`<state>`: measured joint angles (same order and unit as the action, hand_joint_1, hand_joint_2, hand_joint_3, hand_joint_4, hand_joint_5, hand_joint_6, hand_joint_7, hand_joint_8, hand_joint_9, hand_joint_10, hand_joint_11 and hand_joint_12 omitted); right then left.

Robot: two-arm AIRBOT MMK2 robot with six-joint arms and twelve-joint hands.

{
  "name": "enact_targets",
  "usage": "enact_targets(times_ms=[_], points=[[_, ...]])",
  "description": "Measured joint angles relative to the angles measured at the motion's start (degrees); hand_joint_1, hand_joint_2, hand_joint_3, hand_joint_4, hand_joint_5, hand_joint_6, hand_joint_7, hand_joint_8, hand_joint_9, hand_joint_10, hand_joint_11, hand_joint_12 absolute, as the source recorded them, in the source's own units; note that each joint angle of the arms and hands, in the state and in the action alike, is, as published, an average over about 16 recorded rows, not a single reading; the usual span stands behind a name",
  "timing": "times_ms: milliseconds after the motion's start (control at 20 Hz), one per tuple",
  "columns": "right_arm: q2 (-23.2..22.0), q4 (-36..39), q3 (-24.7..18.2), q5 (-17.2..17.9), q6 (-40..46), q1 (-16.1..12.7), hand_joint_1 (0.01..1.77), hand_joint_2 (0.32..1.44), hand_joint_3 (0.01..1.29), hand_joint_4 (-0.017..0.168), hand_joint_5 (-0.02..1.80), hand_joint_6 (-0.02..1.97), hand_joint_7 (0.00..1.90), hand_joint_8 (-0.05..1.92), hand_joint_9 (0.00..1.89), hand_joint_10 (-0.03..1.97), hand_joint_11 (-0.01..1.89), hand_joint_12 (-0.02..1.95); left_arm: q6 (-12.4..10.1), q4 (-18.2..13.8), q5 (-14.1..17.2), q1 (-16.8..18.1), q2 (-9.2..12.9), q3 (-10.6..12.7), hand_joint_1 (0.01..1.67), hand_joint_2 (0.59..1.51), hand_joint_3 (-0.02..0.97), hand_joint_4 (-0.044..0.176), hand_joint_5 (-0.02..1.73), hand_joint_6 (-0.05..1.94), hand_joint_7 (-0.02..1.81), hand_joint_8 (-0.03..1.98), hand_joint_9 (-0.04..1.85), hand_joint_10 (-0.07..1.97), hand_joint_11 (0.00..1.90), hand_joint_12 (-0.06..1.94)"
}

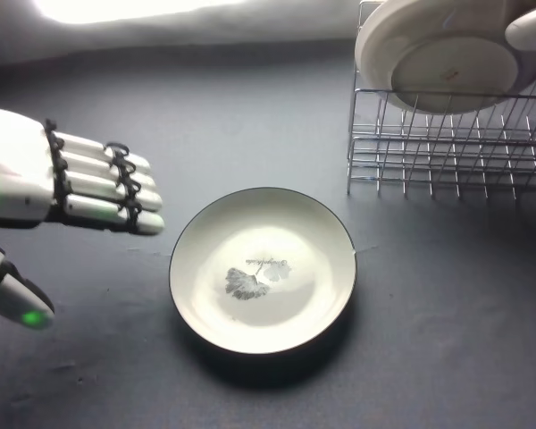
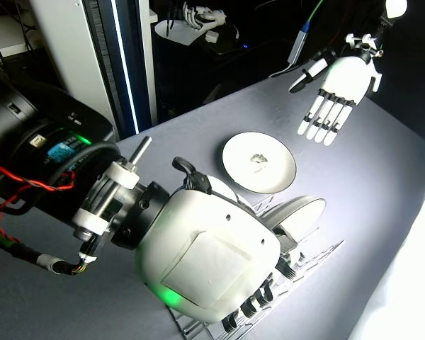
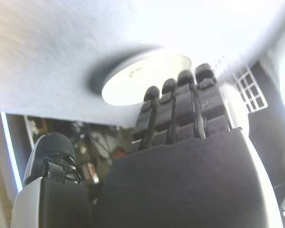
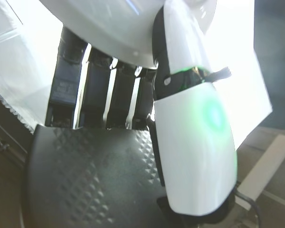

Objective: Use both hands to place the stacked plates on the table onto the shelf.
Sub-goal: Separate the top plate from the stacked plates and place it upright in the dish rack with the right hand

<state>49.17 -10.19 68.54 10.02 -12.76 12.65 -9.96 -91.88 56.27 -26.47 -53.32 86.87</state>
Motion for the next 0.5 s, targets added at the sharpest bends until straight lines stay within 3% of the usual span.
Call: enact_targets(times_ms=[250,500], points=[[-0.52,0.97,0.35,2.21,0.02,3.99,1.35,1.06,0.01,-0.005,0.9,0.97,0.98,0.9,0.93,1.02,0.72,1.33,0.08,0.15,-1.07,-0.98,-1.39,-0.93,0.02,1.134,-0.001,-0.001,0.04,0.02,0.02,0.0,0.02,0.01,0.02,0.0],[-0.97,2.64,0.33,4.09,0.07,7.03,1.26,1.08,0.01,-0.004,0.8,0.74,0.89,0.64,0.82,0.82,0.56,1.35,0.4,0.18,-2.57,-2.08,-2.69,-1.82,0.01,1.13,-0.002,-0.001,0.06,0.02,0.05,0.0,0.03,0.01,0.02,0.0]])
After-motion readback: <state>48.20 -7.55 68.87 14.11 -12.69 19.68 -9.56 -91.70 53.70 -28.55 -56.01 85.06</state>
